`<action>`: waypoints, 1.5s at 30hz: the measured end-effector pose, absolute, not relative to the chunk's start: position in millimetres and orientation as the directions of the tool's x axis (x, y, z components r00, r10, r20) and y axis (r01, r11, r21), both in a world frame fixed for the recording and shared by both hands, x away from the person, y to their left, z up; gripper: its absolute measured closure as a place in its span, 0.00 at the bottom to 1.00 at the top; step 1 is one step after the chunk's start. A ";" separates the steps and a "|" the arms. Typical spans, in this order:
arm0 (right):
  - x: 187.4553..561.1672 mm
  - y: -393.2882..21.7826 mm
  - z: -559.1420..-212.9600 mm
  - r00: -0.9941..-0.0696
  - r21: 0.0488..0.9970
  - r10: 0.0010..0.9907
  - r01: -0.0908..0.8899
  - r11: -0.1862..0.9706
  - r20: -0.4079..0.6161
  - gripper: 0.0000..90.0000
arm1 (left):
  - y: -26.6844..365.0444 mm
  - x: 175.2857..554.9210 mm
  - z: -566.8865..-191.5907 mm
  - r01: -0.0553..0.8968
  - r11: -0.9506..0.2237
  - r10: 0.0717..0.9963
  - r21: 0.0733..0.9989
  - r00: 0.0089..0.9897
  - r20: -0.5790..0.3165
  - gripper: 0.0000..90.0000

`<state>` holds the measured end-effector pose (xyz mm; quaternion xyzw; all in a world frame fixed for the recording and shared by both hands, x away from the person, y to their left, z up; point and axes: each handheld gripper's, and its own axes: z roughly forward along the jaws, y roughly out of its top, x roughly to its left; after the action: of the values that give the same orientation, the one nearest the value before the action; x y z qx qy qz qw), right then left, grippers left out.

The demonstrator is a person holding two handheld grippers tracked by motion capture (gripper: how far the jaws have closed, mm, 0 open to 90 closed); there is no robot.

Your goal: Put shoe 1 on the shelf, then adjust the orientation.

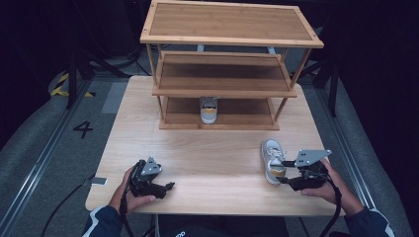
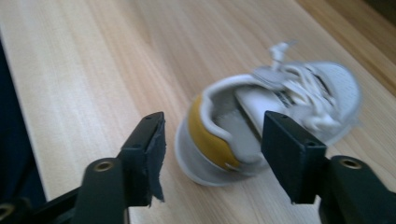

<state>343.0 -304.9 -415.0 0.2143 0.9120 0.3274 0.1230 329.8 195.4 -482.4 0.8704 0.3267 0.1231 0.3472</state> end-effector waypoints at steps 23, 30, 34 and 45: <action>377.4 -267.9 -438.5 -0.933 0.441 0.357 0.336 0.832 0.037 0.75 | 194.8 331.0 -482.7 0.483 -0.545 0.653 0.685 0.758 -0.015 0.18; 377.9 -268.6 -438.3 -0.940 0.443 0.338 0.320 0.837 0.040 0.76 | 195.0 333.6 -482.9 0.477 -0.553 0.638 0.683 0.770 -0.021 0.17; 376.9 -268.4 -438.7 -0.941 0.445 0.336 0.314 0.839 0.031 0.76 | 195.4 334.3 -482.5 0.472 -0.559 0.635 0.682 0.772 -0.014 0.17; 370.7 -263.2 -432.7 -0.960 0.450 0.280 0.251 0.857 0.003 0.76 | 195.4 334.3 -482.4 0.472 -0.559 0.635 0.682 0.772 -0.014 0.17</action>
<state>370.7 -263.2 -432.7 0.1378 0.9631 0.2291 0.0310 334.3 195.4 -482.4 0.8751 0.3163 0.1177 0.3470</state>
